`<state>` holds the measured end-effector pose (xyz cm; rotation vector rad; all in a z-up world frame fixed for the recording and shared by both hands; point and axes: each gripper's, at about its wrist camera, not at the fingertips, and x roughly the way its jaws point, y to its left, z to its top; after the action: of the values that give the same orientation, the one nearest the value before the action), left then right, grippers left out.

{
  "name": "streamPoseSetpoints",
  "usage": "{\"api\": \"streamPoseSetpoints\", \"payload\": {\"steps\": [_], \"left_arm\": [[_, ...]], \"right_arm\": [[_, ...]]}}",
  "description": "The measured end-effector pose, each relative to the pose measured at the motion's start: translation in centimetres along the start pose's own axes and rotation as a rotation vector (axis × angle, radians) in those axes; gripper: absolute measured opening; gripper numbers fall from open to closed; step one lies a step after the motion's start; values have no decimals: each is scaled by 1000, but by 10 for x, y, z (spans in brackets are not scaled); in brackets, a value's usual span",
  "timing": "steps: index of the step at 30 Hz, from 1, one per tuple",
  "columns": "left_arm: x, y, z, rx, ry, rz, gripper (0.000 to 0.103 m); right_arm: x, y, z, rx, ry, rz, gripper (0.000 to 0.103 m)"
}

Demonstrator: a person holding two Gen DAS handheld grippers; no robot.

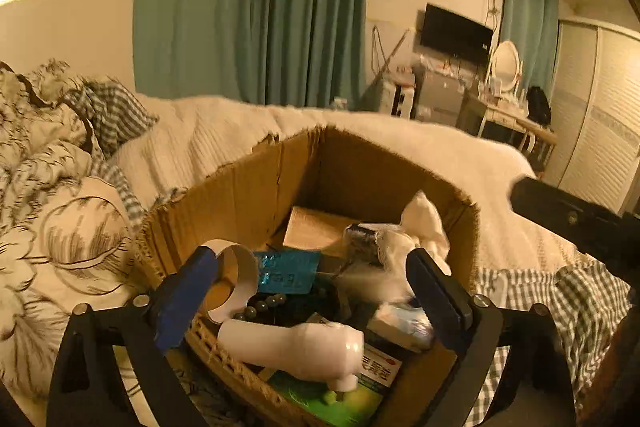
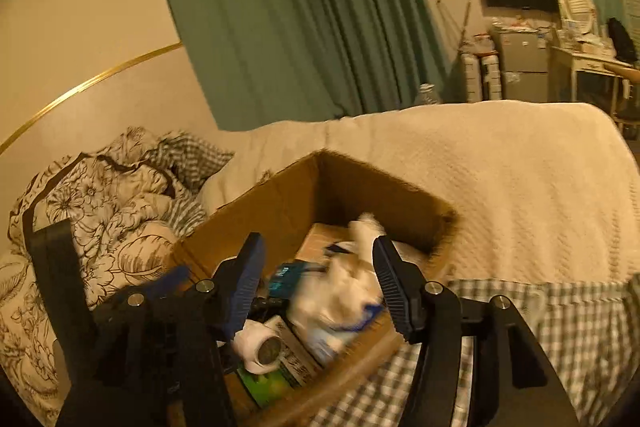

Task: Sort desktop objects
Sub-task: 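Open both grippers to drop the hair tie and tube into the box, then move the left gripper down to the clear plastic comb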

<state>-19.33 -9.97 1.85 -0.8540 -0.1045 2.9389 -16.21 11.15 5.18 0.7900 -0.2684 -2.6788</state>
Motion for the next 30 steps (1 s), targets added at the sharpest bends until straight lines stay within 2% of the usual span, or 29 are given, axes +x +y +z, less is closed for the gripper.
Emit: {"api": "streamPoseSetpoints", "payload": {"steps": [3, 5, 11, 15, 20, 24, 30], "left_arm": [[-19, -9, -5, 3, 9, 10, 98], [-35, -15, -12, -1, 16, -15, 98], [-83, -37, -35, 33, 15, -52, 100], [-105, -61, -49, 51, 10, -56, 103], [-102, -94, -67, 75, 55, -75, 103], [-87, -125, -84, 116, 82, -88, 103], [-37, -165, -105, 145, 148, -49, 103]], "right_arm": [[-30, -10, -5, -22, -5, -43, 58], [-57, -17, -12, -40, -7, -72, 62], [-133, -44, -36, -74, -2, -133, 63], [-168, -61, -45, -91, -10, -169, 65], [-190, -93, -54, -66, -17, -186, 66], [-186, -118, -65, -18, -13, -194, 66], [-163, -171, -83, 52, 16, -249, 67]]}}
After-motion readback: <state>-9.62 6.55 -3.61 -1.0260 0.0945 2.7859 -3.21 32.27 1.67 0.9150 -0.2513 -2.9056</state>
